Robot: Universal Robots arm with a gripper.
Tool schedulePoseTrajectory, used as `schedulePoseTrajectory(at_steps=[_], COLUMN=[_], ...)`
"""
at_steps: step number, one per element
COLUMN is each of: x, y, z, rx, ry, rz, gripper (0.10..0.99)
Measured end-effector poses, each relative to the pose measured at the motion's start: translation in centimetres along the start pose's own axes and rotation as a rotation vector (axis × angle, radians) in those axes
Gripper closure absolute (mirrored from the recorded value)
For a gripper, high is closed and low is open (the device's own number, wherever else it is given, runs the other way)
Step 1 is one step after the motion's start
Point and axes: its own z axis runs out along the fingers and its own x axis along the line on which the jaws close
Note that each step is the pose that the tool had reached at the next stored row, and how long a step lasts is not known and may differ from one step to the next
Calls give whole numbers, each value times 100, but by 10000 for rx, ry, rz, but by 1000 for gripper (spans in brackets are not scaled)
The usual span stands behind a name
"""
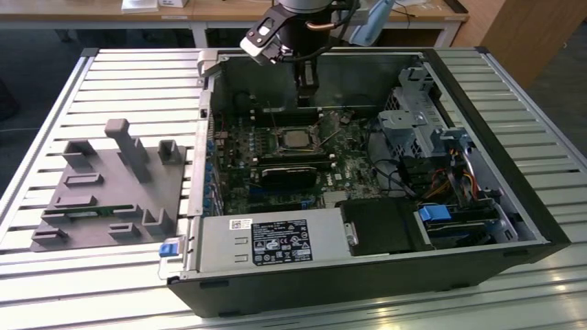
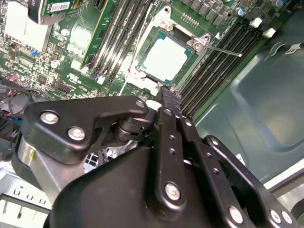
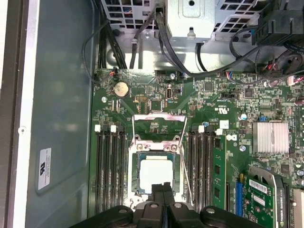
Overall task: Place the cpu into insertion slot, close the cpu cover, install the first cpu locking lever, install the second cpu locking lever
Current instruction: 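Close the cpu cover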
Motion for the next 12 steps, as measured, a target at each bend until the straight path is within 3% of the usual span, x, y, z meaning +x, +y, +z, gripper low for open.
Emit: schedulePoseTrajectory(at_steps=[12], x=[-1], y=[66], z=[4], rx=[19], ry=[0], rz=[0], gripper=[980])
